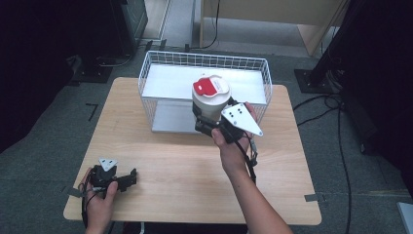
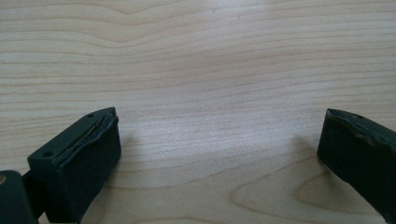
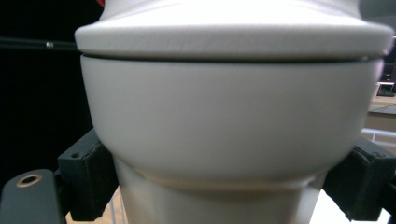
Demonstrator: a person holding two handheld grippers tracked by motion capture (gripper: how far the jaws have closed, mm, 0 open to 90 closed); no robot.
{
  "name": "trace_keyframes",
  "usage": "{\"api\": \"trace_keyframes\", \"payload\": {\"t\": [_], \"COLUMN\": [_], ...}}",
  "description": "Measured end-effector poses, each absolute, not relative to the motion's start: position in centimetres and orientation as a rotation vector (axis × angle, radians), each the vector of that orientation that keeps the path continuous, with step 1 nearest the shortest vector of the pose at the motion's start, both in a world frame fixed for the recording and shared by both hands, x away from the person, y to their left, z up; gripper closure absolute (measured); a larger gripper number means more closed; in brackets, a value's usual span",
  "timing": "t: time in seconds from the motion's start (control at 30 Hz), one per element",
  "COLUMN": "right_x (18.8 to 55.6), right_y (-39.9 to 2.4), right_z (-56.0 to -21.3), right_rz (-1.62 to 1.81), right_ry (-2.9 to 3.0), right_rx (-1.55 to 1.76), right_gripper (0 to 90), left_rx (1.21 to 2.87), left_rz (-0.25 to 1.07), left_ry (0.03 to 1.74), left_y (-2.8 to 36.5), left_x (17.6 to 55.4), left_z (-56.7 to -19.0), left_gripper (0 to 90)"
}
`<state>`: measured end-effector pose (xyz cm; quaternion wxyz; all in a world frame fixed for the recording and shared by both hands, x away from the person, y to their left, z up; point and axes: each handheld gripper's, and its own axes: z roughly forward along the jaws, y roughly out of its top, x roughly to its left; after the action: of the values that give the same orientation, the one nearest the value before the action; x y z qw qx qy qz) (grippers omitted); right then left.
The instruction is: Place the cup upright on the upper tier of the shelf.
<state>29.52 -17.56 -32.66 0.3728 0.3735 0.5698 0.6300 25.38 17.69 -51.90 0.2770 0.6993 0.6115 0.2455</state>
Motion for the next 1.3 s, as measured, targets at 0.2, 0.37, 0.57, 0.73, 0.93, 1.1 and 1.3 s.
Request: {"api": "trace_keyframes", "payload": {"t": [0.2, 0.37, 0.57, 0.73, 0.93, 1.1, 1.3], "right_x": [32.1, 33.8, 35.7, 37.6, 39.8, 41.4, 42.9], "right_y": [-17.1, -17.0, -17.0, -17.4, -17.5, -17.4, -17.1], "right_z": [-32.1, -31.5, -30.9, -30.6, -30.4, -30.4, -30.5], "right_rz": [1.587, 1.6, 1.567, 1.548, 1.507, 1.478, 1.449], "right_ry": [1.449, 1.408, 1.399, 1.388, 1.398, 1.398, 1.402], "right_rx": [0.977, 1.022, 1.04, 1.074, 1.099, 1.108, 1.135], "right_gripper": [11.1, 11.2, 11.2, 11.2, 11.2, 11.2, 11.1], "left_rx": [1.879, 1.878, 1.88, 1.878, 1.88, 1.879, 1.876], "left_rz": [0.662, 0.662, 0.662, 0.66, 0.66, 0.661, 0.66], "left_ry": [1.646, 1.646, 1.642, 1.642, 1.642, 1.642, 1.641], "left_y": [17.6, 17.6, 17.7, 17.7, 17.7, 17.7, 17.7], "left_x": [25.4, 25.4, 25.4, 25.4, 25.4, 25.4, 25.4], "left_z": [-51.9, -51.9, -51.9, -51.9, -51.9, -51.9, -51.9], "left_gripper": [0.0, 0.0, 0.0, 0.0, 0.0, 0.0, 0.0]}}
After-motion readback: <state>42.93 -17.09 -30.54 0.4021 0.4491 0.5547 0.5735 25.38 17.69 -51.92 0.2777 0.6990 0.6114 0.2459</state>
